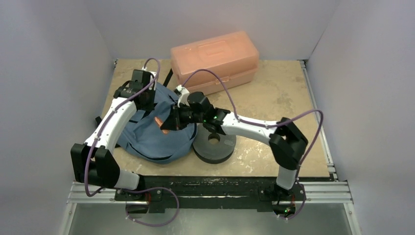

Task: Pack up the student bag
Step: Place the stationery in the student bag.

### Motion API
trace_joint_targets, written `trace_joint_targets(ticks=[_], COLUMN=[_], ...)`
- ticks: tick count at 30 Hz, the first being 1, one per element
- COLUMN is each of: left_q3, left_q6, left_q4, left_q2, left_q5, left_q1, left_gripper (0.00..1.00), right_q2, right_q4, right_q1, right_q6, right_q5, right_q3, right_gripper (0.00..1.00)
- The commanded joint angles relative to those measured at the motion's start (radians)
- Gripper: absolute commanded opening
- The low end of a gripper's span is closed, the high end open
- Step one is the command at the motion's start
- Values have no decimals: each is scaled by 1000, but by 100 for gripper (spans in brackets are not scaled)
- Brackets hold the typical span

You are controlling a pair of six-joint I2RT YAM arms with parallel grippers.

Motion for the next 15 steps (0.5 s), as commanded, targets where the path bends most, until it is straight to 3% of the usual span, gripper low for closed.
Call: trace_joint_targets(ticks=[1,9,15], left_q3=[16,15,19], left_q6=[-34,-51,-61], left_q4=[62,62,57], left_q2=[-56,-68,-82], left_q5=[94,142,147], left_q1=[24,40,56], left_gripper=[0,0,0], right_q2=[139,372,410], right_q4=[149,209,247], right_q1=[-41,-82,-121], right_q6=[113,236,314], right_q5=[-173,-156,-102], right_q3=[171,351,328], right_gripper=[0,0,0])
